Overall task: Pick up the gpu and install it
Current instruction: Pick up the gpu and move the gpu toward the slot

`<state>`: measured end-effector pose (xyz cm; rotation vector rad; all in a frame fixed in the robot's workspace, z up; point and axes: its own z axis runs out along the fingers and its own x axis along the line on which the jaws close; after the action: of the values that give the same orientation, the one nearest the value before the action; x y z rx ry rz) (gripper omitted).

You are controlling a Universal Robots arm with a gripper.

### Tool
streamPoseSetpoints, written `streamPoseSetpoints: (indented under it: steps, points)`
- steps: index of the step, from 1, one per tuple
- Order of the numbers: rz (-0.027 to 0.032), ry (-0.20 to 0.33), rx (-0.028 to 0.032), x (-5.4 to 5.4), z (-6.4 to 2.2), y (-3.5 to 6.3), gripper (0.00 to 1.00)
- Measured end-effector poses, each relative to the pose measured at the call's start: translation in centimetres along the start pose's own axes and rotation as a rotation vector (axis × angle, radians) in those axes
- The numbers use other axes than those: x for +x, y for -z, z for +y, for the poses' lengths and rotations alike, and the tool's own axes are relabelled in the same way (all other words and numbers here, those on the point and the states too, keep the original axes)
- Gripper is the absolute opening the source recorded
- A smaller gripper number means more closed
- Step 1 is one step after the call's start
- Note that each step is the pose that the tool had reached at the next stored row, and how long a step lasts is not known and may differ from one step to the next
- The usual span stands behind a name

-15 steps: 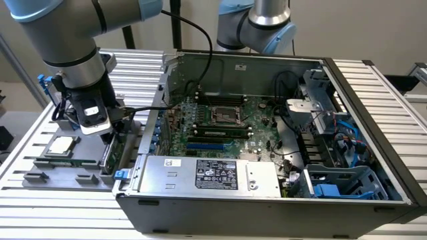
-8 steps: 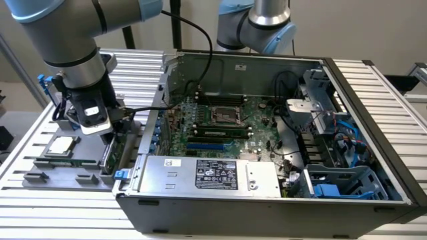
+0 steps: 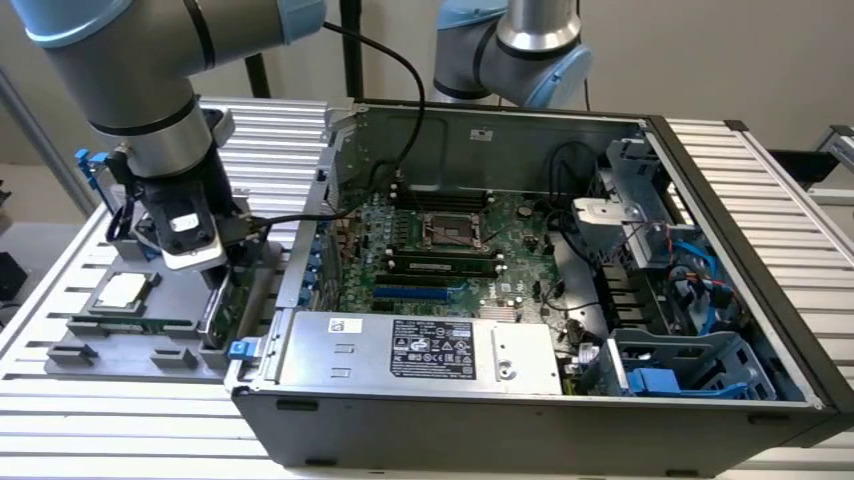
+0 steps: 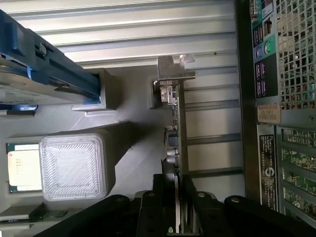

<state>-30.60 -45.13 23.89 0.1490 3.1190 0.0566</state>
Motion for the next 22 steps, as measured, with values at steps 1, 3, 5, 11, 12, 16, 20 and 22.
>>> streamPoseSetpoints:
  steps: [1,3,5,11,12,16,20,22]
  points:
    - [0.0,0.0,0.0,0.0,0.0,0.0,0.0]
    - [-0.0001,0.0,-0.0001,0.0,0.0,-0.01,0.0]
    - [0.0007,0.024,-0.0006,0.01,0.0,-0.01,0.0]
    - [0.0032,0.09,-0.0017,0.1,-0.01,-0.01,0.0]
    - [0.0035,0.097,-0.0017,0.11,-0.01,0.0,0.0]
    - [0.004,0.111,-0.002,0.13,-0.01,0.0,0.0]
    - [0.004,0.111,-0.002,0.13,-0.01,0.0,0.0]
    - [0.0039,0.111,-0.0021,0.13,-0.01,0.03,0.0]
